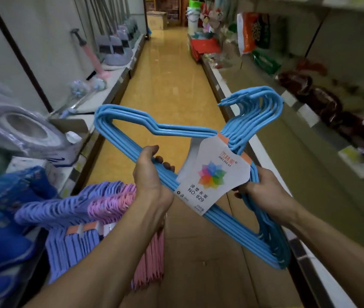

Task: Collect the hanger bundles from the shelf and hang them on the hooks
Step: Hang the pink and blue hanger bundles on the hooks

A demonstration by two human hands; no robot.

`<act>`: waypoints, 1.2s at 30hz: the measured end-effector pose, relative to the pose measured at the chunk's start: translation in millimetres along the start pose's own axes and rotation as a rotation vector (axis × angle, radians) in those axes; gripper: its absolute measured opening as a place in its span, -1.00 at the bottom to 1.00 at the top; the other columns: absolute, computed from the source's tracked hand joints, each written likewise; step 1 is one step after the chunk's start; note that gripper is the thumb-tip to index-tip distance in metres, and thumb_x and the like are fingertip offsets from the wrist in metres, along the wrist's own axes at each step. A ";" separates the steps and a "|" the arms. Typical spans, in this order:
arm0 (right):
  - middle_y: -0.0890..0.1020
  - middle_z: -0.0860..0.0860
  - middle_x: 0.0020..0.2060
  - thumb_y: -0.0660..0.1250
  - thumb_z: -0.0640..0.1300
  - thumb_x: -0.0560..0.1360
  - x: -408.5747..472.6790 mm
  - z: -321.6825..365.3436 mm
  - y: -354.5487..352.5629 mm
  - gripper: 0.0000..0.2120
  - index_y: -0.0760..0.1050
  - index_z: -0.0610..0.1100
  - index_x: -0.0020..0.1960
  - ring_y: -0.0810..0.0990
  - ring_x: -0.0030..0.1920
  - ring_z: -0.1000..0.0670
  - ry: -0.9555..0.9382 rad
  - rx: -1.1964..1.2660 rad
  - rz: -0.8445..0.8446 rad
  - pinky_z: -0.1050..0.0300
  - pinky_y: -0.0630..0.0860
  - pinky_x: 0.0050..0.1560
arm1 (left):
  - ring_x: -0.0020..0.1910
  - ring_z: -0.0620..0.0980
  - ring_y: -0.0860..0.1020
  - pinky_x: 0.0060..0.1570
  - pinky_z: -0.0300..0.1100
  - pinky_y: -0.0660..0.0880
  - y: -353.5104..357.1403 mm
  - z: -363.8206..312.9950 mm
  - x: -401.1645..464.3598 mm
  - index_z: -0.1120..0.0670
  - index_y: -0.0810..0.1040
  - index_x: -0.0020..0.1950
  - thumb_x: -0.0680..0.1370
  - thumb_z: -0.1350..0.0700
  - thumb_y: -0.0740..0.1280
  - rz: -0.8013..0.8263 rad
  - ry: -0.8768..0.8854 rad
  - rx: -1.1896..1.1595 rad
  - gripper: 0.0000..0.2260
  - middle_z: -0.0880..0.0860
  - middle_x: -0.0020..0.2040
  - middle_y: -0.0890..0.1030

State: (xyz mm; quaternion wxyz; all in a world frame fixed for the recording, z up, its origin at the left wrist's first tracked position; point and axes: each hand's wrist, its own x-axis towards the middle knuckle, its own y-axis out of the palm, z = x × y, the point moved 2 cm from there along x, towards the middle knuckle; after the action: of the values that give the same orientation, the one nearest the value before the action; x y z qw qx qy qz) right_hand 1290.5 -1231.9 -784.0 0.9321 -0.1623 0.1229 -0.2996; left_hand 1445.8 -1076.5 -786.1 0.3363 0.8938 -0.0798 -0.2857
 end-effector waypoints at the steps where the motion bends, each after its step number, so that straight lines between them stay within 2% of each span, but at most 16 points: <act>1: 0.62 -0.27 -0.09 0.26 -0.45 0.48 -3.9 29.5 -9.2 -0.73 0.56 -0.14 0.03 0.57 -0.10 -0.31 -0.008 0.000 -0.002 -0.15 0.61 -0.04 | -0.41 -0.03 0.38 -0.30 -0.13 0.40 19.1 -22.3 -15.3 0.09 0.39 -0.20 0.48 0.14 0.37 0.004 0.010 0.000 -0.84 0.00 -0.34 0.39; 3: 0.61 -0.31 -0.08 0.27 -0.43 0.50 -12.5 94.5 -29.2 -0.77 0.56 -0.16 0.03 0.56 -0.13 -0.21 -0.030 0.003 0.005 -0.16 0.60 -0.04 | -0.42 -0.03 0.38 -0.31 -0.13 0.41 58.7 -69.3 -47.2 0.09 0.40 -0.19 0.48 0.14 0.37 0.012 0.021 0.000 -0.84 0.00 -0.33 0.40; 8: 0.66 -0.22 -0.02 0.32 -0.34 0.55 -36.3 277.5 -80.1 -0.77 0.57 -0.02 0.05 0.64 0.01 -0.22 -0.127 0.028 0.014 -0.10 0.64 -0.04 | -0.43 -0.03 0.39 -0.31 -0.14 0.41 166.8 -204.1 -140.7 0.09 0.38 -0.21 0.50 0.14 0.35 0.023 0.089 0.003 -0.83 0.01 -0.34 0.38; 11: 0.65 -0.26 -0.06 0.34 -0.35 0.54 -54.6 391.5 -110.5 -0.80 0.58 -0.07 0.04 0.58 -0.12 -0.27 -0.210 0.023 0.007 -0.07 0.63 -0.13 | -0.43 -0.03 0.39 -0.30 -0.13 0.40 232.5 -292.0 -199.6 0.08 0.39 -0.22 0.50 0.14 0.35 0.047 0.155 -0.006 -0.84 0.01 -0.35 0.39; 13: 0.61 -0.30 -0.13 0.32 -0.36 0.54 -67.9 463.5 -131.1 -0.83 0.57 -0.16 0.06 0.52 -0.21 -0.14 -0.247 0.034 0.007 0.01 0.52 -0.21 | -0.42 -0.03 0.40 -0.29 -0.13 0.41 274.2 -347.3 -241.8 0.07 0.40 -0.23 0.49 0.14 0.35 0.094 0.188 -0.008 -0.84 0.01 -0.35 0.40; 15: 0.60 -0.26 -0.17 0.31 -0.33 0.56 -84.7 531.7 -149.9 -0.87 0.56 -0.21 0.08 0.52 -0.21 -0.05 -0.292 0.031 0.014 0.04 0.49 -0.22 | -0.41 -0.02 0.41 -0.27 -0.13 0.41 309.7 -397.4 -283.5 0.07 0.39 -0.23 0.49 0.14 0.35 0.122 0.229 -0.014 -0.84 0.01 -0.36 0.41; 19: 0.64 -0.20 -0.16 0.28 -0.28 0.57 -127.8 648.5 -177.5 -0.85 0.56 -0.08 0.05 0.56 -0.19 -0.07 -0.374 0.036 0.019 -0.04 0.53 -0.19 | -0.38 -0.02 0.45 -0.27 -0.13 0.44 365.1 -482.1 -372.3 0.08 0.41 -0.23 0.51 0.13 0.34 0.188 0.283 -0.034 -0.84 0.02 -0.38 0.46; 23: 0.66 -0.20 -0.11 0.31 -0.30 0.54 -174.0 723.4 -189.8 -0.82 0.56 -0.05 0.02 0.59 -0.15 -0.07 -0.467 0.071 0.024 -0.08 0.59 -0.14 | -0.36 -0.05 0.45 -0.24 -0.16 0.44 392.1 -540.8 -453.6 0.08 0.43 -0.22 0.55 0.09 0.32 0.249 0.320 -0.052 -0.82 -0.01 -0.45 0.47; 25: 0.68 -0.10 -0.11 0.33 -0.32 0.53 -194.3 748.2 -190.7 -0.74 0.56 0.04 0.01 0.65 -0.10 -0.05 -0.488 0.094 0.044 -0.01 0.61 -0.10 | -0.37 -0.06 0.46 -0.32 -0.20 0.48 395.4 -562.2 -489.8 0.07 0.42 -0.22 0.55 0.09 0.32 0.244 0.364 -0.049 -0.82 -0.02 -0.44 0.46; 27: 0.69 -0.07 -0.13 0.31 -0.36 0.51 -213.5 769.0 -189.7 -0.69 0.55 0.06 -0.01 0.67 -0.09 -0.10 -0.508 0.112 0.078 -0.09 0.63 -0.07 | -0.40 -0.06 0.49 -0.38 -0.24 0.50 393.1 -580.3 -522.3 0.07 0.43 -0.20 0.54 0.09 0.34 0.242 0.405 -0.049 -0.84 -0.01 -0.43 0.48; 29: 0.69 -0.15 -0.12 0.29 -0.39 0.50 -231.9 787.3 -184.8 -0.71 0.57 -0.03 0.02 0.65 -0.11 -0.19 -0.546 0.117 0.146 -0.21 0.62 -0.07 | -0.29 -0.04 0.53 -0.36 -0.21 0.54 384.7 -593.8 -554.5 0.07 0.48 -0.12 0.50 0.08 0.40 0.203 0.449 -0.055 -0.88 0.02 -0.27 0.53; 30: 0.70 -0.13 -0.16 0.29 -0.40 0.50 -239.6 795.4 -181.9 -0.73 0.57 -0.07 0.02 0.66 -0.12 -0.18 -0.567 0.119 0.170 -0.20 0.62 -0.09 | -0.20 -0.02 0.53 -0.28 -0.16 0.56 379.3 -599.2 -568.8 0.07 0.50 -0.09 0.49 0.07 0.41 0.188 0.473 -0.067 -0.87 0.03 -0.18 0.53; 31: 0.70 -0.06 -0.23 0.29 -0.41 0.50 -246.5 803.3 -178.5 -0.76 0.57 -0.10 -0.01 0.66 -0.17 -0.13 -0.589 0.125 0.191 -0.13 0.61 -0.15 | -0.14 0.00 0.51 -0.17 -0.11 0.56 373.6 -603.9 -582.1 0.08 0.50 -0.10 0.49 0.08 0.41 0.178 0.508 -0.082 -0.88 0.04 -0.14 0.51; 33: 0.64 0.05 -0.39 0.30 -0.43 0.49 -262.6 818.3 -171.2 -0.78 0.55 -0.12 -0.10 0.57 -0.34 0.04 -0.628 0.147 0.244 0.11 0.51 -0.35 | -0.18 0.02 0.52 -0.03 -0.03 0.52 362.9 -608.8 -610.7 0.09 0.51 -0.17 0.52 0.10 0.39 0.170 0.564 -0.109 -0.88 0.06 -0.22 0.51; 34: 0.63 0.05 -0.39 0.30 -0.43 0.50 -271.8 825.1 -166.3 -0.78 0.55 -0.12 -0.09 0.55 -0.38 0.11 -0.647 0.159 0.283 0.21 0.47 -0.40 | -0.25 0.04 0.55 -0.05 -0.04 0.54 356.4 -610.8 -625.2 0.11 0.51 -0.20 0.52 0.12 0.37 0.163 0.584 -0.125 -0.87 0.07 -0.26 0.54; 36: 0.66 0.01 -0.29 0.31 -0.41 0.52 -285.0 833.6 -157.1 -0.76 0.57 -0.10 0.01 0.58 -0.31 0.11 -0.680 0.160 0.359 0.24 0.51 -0.35 | -0.36 0.04 0.58 -0.23 -0.10 0.57 344.2 -610.2 -648.3 0.13 0.51 -0.22 0.53 0.13 0.36 0.122 0.621 -0.145 -0.85 0.08 -0.33 0.57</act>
State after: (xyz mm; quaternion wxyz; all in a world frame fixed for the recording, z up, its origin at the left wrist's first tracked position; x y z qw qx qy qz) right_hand 1255.9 -991.0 77.2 0.9669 -0.1551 -0.1904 -0.0695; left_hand 1273.0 -782.3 105.4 0.4238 0.9056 -0.0064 0.0167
